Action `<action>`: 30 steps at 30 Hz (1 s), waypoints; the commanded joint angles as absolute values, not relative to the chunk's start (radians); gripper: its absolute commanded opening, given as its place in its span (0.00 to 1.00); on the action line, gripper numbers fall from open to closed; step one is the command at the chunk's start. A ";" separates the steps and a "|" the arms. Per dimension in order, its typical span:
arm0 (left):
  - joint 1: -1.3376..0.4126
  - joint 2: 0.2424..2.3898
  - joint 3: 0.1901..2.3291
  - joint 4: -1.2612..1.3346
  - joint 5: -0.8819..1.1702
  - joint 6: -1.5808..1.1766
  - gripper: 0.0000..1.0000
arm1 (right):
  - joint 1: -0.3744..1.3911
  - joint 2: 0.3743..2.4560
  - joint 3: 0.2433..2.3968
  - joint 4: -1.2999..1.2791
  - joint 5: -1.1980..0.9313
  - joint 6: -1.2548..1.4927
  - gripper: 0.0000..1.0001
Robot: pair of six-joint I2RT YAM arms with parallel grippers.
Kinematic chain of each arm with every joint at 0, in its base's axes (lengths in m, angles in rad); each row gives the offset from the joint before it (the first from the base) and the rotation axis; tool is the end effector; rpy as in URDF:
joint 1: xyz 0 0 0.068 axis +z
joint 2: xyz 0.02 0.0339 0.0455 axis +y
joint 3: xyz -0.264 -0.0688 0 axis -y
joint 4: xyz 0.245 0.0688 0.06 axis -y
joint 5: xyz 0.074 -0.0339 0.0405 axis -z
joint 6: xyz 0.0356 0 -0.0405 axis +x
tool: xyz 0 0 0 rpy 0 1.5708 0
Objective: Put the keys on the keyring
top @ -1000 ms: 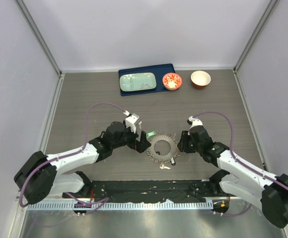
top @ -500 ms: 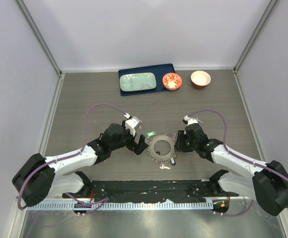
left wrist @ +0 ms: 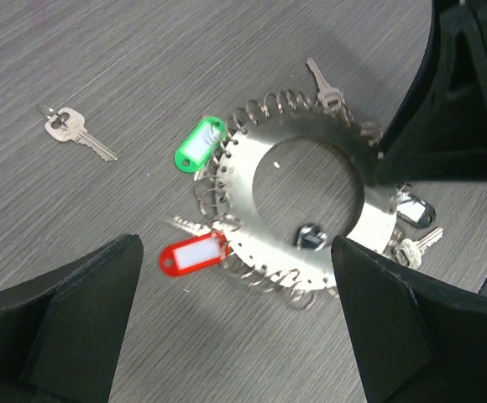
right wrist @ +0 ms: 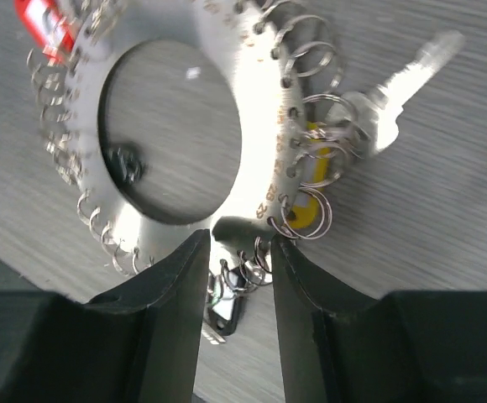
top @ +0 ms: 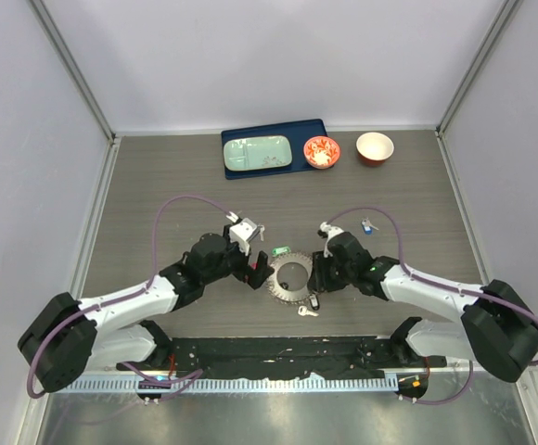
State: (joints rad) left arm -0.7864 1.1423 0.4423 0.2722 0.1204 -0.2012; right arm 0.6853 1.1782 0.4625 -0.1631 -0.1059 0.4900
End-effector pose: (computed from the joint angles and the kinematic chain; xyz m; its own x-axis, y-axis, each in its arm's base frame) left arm 0.1636 -0.1699 0.1963 -0.4430 0.1630 -0.8816 0.7056 0.6700 -0.2307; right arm 0.1626 0.1378 0.1577 -0.8468 -0.0877 -0.5247 -0.3208 0.8710 0.3721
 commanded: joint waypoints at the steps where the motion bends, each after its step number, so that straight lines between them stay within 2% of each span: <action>1: -0.792 1.108 0.433 0.311 0.089 -0.193 1.00 | 0.793 1.241 0.555 -0.074 -0.121 0.511 0.41; 8: -0.792 1.055 0.399 0.334 0.034 -0.196 1.00 | 0.851 1.257 0.627 -0.126 -0.124 0.454 0.41; 12: -0.790 1.003 0.370 0.362 0.008 -0.201 1.00 | 0.851 1.181 0.653 -0.236 -0.004 0.312 0.41; 18: -0.790 0.965 0.344 0.385 -0.044 -0.195 1.00 | 0.836 1.160 0.638 -0.238 0.014 0.115 0.26; 22: -0.790 0.940 0.334 0.383 -0.064 -0.186 1.00 | 0.836 1.204 0.675 -0.267 -0.061 0.048 0.25; 30: -0.790 0.925 0.330 0.379 -0.077 -0.179 1.00 | 0.833 1.287 0.712 -0.278 -0.020 -0.041 0.26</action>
